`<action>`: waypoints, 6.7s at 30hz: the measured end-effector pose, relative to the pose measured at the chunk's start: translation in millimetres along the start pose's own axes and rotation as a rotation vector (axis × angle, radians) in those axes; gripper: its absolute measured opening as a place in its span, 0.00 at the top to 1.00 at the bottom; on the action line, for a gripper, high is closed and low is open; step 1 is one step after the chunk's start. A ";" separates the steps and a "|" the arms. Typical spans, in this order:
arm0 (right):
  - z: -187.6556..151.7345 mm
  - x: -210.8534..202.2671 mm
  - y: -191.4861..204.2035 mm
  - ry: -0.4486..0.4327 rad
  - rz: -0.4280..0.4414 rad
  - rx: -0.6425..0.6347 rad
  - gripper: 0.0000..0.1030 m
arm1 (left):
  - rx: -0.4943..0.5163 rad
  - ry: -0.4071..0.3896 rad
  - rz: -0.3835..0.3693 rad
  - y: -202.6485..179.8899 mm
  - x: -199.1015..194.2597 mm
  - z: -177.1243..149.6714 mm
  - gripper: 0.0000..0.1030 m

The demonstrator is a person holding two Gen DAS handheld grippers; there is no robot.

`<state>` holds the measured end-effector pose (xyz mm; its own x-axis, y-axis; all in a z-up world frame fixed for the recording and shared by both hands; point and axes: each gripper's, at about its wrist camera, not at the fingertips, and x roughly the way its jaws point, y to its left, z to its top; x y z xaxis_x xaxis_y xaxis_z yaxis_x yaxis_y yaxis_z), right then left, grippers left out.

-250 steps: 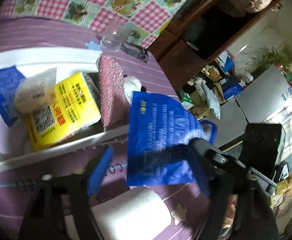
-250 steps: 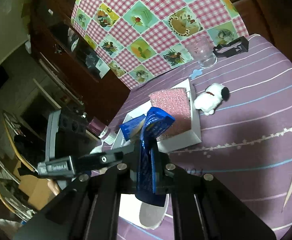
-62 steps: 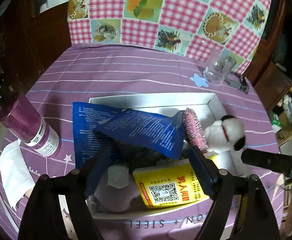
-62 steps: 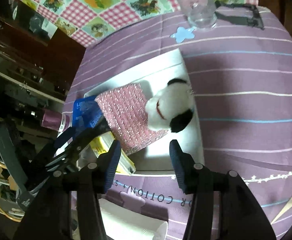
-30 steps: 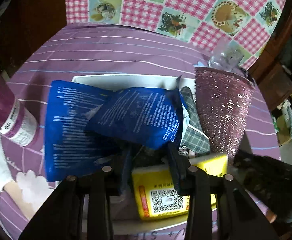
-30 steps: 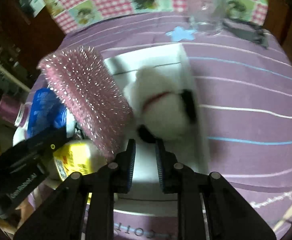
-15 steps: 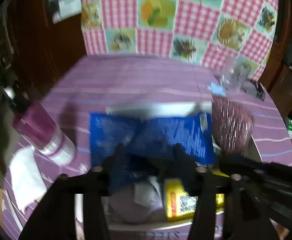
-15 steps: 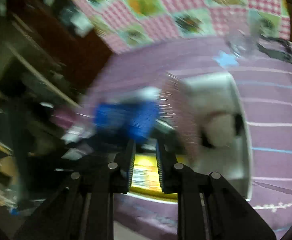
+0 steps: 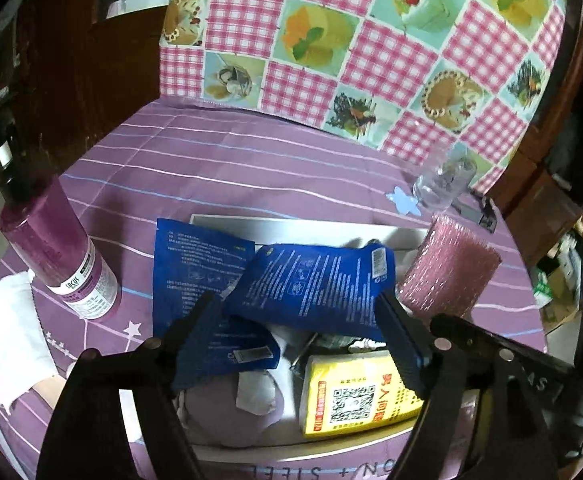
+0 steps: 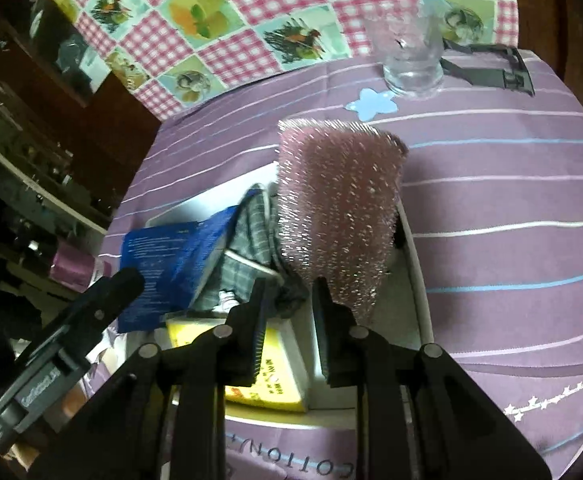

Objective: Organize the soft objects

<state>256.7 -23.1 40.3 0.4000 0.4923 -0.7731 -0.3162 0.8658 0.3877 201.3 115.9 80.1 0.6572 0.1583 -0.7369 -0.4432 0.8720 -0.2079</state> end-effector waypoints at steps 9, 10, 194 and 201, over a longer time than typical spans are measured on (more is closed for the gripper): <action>-6.7 -38.7 36.6 -0.086 -0.085 -0.170 0.60 | 0.000 -0.025 0.046 -6.9 -29.1 -0.3 0.17; -8.1 -42.6 39.2 -0.096 -0.088 -0.185 0.53 | 0.027 -0.043 0.063 -11.2 -37.2 -2.3 0.17; -193.3 -103.4 19.3 -0.377 -0.363 -0.399 0.01 | 0.195 -0.205 0.020 2.9 -103.1 -186.3 0.00; -193.7 -103.4 19.8 -0.378 -0.364 -0.398 0.01 | 0.195 -0.205 0.019 3.1 -103.0 -186.2 0.00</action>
<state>42.5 -74.1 30.7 0.7928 0.2349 -0.5624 -0.3692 0.9193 -0.1366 18.7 16.1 35.6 0.7680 0.2486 -0.5902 -0.3439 0.9375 -0.0526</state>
